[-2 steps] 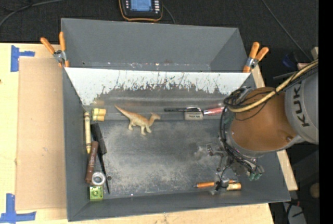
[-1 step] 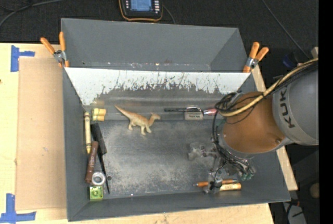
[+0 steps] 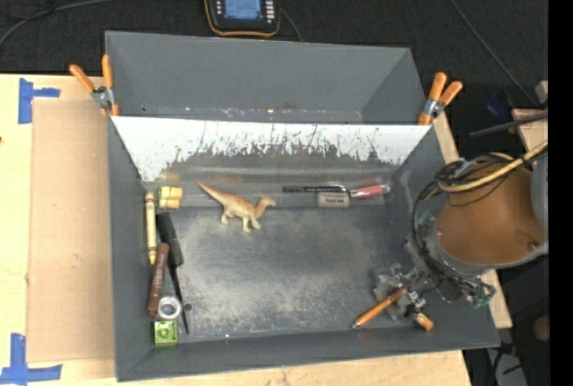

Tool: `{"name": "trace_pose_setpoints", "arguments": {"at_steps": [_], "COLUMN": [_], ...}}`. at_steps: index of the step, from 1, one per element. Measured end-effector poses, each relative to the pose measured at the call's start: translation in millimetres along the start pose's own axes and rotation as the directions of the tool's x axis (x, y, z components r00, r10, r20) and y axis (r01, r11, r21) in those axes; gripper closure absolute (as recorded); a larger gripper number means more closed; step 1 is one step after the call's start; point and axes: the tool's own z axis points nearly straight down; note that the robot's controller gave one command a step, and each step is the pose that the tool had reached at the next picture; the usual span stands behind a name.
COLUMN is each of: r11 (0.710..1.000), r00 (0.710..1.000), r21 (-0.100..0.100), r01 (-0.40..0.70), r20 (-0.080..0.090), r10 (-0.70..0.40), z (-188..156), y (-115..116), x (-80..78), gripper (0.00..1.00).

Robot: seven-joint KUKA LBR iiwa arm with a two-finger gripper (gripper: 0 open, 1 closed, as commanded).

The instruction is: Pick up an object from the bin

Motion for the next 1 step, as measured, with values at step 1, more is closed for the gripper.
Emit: {"name": "trace_pose_setpoints", "arguments": {"at_steps": [1], "r11": [1.0], "r00": [1.0], "r21": [0.0], "r01": [-0.001], "r20": [0.0], "r10": [0.001], "z": [-0.1], "y": [0.0], "x": [0.1], "gripper": [1.0]}}
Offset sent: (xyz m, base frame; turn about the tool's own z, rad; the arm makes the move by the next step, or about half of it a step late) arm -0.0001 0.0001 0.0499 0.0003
